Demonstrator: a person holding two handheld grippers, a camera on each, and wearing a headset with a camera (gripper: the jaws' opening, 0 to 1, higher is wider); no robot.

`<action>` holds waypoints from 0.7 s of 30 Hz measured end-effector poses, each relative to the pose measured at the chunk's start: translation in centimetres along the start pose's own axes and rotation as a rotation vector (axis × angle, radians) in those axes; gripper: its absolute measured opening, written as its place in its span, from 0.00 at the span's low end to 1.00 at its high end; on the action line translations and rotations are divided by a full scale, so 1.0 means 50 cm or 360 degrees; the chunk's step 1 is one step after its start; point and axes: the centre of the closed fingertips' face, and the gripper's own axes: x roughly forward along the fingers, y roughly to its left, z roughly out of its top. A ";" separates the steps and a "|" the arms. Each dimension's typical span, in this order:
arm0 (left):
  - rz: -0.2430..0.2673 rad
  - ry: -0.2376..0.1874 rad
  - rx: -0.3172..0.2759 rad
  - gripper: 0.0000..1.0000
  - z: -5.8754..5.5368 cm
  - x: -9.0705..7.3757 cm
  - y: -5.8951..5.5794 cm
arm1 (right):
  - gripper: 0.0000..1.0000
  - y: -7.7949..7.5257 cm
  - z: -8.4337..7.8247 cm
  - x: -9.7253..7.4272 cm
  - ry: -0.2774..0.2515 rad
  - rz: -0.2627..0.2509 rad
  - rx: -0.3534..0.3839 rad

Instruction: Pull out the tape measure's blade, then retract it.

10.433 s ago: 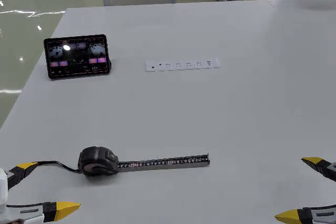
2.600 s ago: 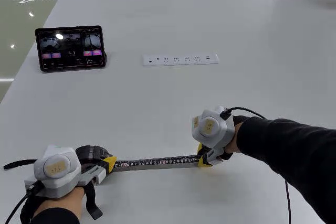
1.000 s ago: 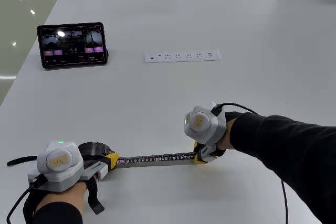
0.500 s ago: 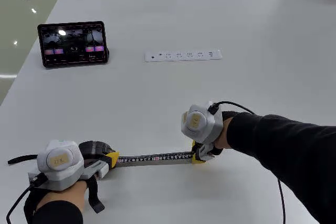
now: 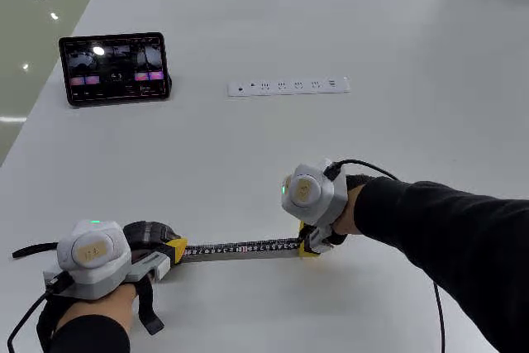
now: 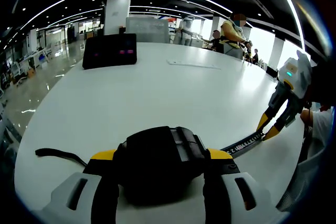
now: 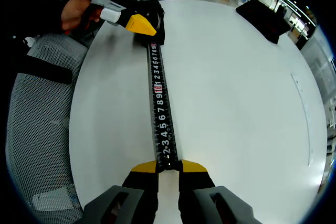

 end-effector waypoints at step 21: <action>-0.0008 0.0005 -0.0010 0.61 -0.001 0.002 -0.001 | 0.10 0.000 0.012 0.006 -0.0049 -0.0005 0.0007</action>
